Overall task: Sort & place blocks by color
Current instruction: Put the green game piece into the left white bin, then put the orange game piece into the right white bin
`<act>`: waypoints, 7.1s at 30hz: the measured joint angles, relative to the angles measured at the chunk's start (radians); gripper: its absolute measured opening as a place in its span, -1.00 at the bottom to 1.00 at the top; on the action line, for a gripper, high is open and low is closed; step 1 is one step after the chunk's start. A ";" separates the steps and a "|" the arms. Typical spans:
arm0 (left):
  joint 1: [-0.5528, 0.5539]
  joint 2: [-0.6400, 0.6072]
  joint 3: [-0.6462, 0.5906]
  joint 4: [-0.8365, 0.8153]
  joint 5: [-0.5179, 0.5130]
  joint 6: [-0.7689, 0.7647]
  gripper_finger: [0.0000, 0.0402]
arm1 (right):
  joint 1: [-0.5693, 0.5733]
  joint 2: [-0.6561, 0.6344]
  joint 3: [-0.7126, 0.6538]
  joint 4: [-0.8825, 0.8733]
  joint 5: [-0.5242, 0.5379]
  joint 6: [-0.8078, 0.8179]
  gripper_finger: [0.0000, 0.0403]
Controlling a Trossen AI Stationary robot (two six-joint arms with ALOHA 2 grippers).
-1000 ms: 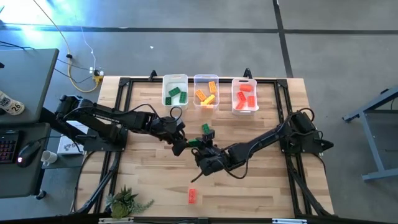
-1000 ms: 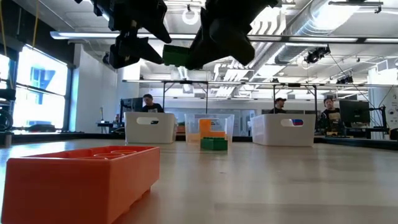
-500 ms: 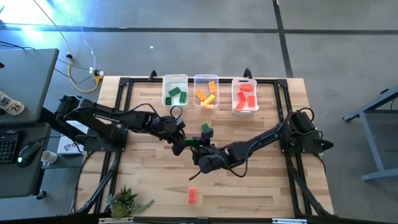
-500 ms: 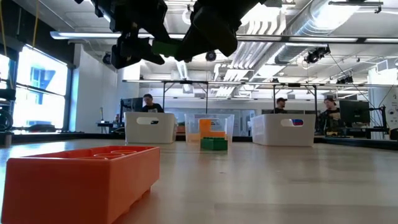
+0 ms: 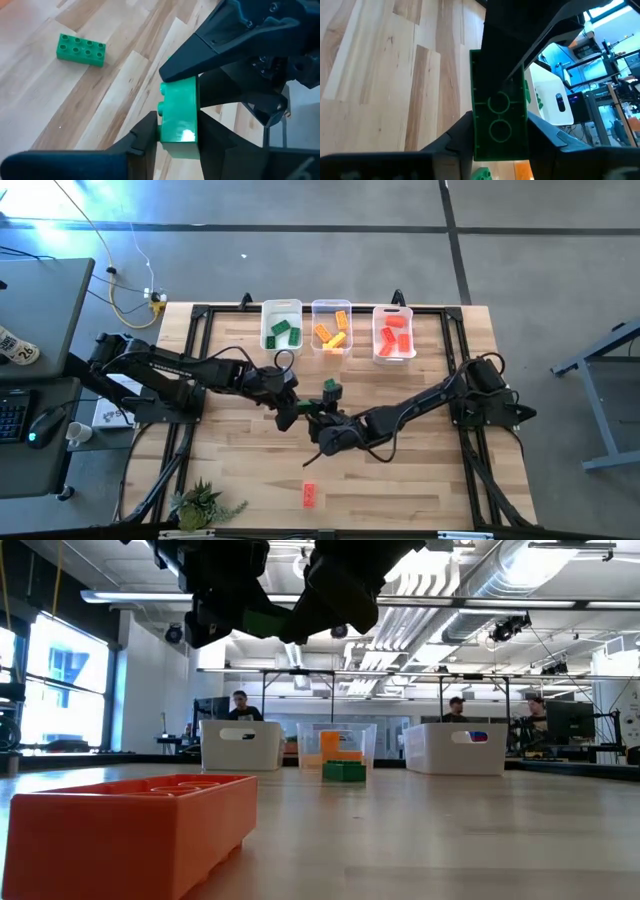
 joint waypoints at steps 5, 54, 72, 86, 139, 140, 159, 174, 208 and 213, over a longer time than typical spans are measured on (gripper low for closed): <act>0.000 0.000 0.000 -0.005 -0.032 0.034 -0.62 | -0.003 0.000 0.000 0.010 0.001 0.045 -0.12; 0.601 0.000 0.000 -0.133 -0.269 0.363 -0.07 | -0.020 0.000 0.001 -0.095 -0.036 0.319 0.27; 0.469 -0.013 0.000 -0.142 -0.182 0.356 -0.01 | -0.020 0.000 0.001 -0.040 -0.387 0.205 0.27; 0.295 -0.176 -0.001 -0.200 -0.331 0.272 -0.01 | -0.020 0.001 0.001 0.144 -0.804 -0.183 0.27; 0.175 -0.246 0.000 -0.286 -0.434 0.069 -0.01 | 0.074 0.401 0.404 -0.247 -1.035 -0.648 0.26; 0.175 -0.246 0.000 -0.286 -0.434 0.069 -0.01 | 0.074 0.401 0.404 -0.238 -1.037 -0.650 0.26; 0.175 -0.246 0.000 -0.287 -0.433 0.067 -0.01 | 0.068 0.455 0.449 -0.290 -1.035 -0.432 -0.32; 0.177 -0.246 0.000 -0.287 -0.442 0.146 -0.01 | 0.025 0.449 0.488 -0.384 -0.722 -0.195 -0.46; 0.177 -0.246 0.000 -0.219 -0.562 0.316 -0.01 | -0.262 0.176 0.486 -1.183 -0.034 0.600 -0.46; 0.177 -0.246 0.000 -0.214 -0.562 0.322 -0.01 | -0.362 0.125 0.486 -1.286 -0.036 0.636 -0.46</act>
